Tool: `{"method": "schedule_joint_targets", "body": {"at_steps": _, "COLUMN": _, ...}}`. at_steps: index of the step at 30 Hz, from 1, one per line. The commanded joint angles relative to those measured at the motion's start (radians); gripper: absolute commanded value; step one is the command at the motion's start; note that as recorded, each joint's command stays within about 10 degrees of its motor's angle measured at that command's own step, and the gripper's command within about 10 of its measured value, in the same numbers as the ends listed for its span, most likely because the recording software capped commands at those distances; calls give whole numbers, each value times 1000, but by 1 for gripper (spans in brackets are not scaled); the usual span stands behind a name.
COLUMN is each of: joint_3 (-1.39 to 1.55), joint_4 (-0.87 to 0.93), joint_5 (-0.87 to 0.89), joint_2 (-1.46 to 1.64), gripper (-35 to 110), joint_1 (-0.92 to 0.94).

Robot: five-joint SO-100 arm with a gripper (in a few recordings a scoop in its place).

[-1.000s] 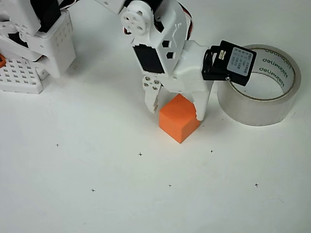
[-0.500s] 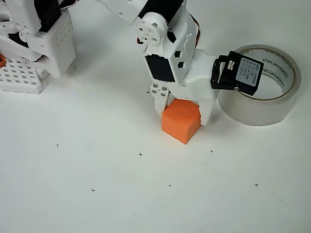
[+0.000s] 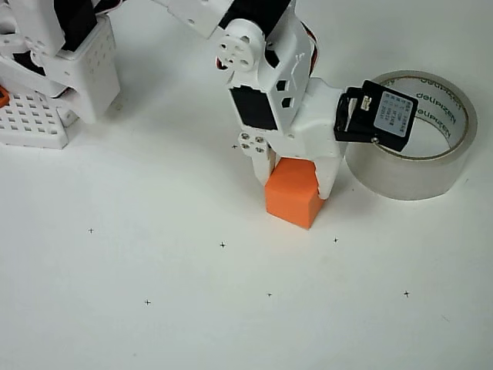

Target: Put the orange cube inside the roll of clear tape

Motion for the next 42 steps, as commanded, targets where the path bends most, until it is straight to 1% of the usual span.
{"method": "schedule_joint_targets", "body": {"at_steps": 1, "joint_3": -86, "joint_4": -9, "joint_5": -20, "joint_2": 126, "gripper": 18, "joint_1": -21}}
{"method": "schedule_joint_targets", "body": {"at_steps": 4, "joint_3": -106, "joint_4": 38, "joint_5": -20, "joint_2": 184, "gripper": 18, "joint_1": -25}}
{"method": "schedule_joint_targets", "body": {"at_steps": 8, "joint_3": -216, "joint_4": 172, "joint_5": -25, "joint_2": 199, "gripper": 18, "joint_1": -37}}
{"method": "schedule_joint_targets", "body": {"at_steps": 12, "joint_3": -321, "joint_4": 249, "joint_5": -28, "joint_2": 195, "gripper": 18, "joint_1": -55}}
{"method": "schedule_joint_targets", "body": {"at_steps": 21, "joint_3": -500, "joint_4": 313, "joint_5": -46, "joint_2": 100, "gripper": 18, "joint_1": -135}}
{"method": "schedule_joint_targets", "body": {"at_steps": 35, "joint_3": -709, "joint_4": 314, "joint_5": -77, "joint_2": -83, "gripper": 18, "joint_1": -233}}
{"method": "schedule_joint_targets", "body": {"at_steps": 42, "joint_3": -752, "joint_4": 313, "joint_5": -91, "joint_2": -164, "gripper": 18, "joint_1": -252}}
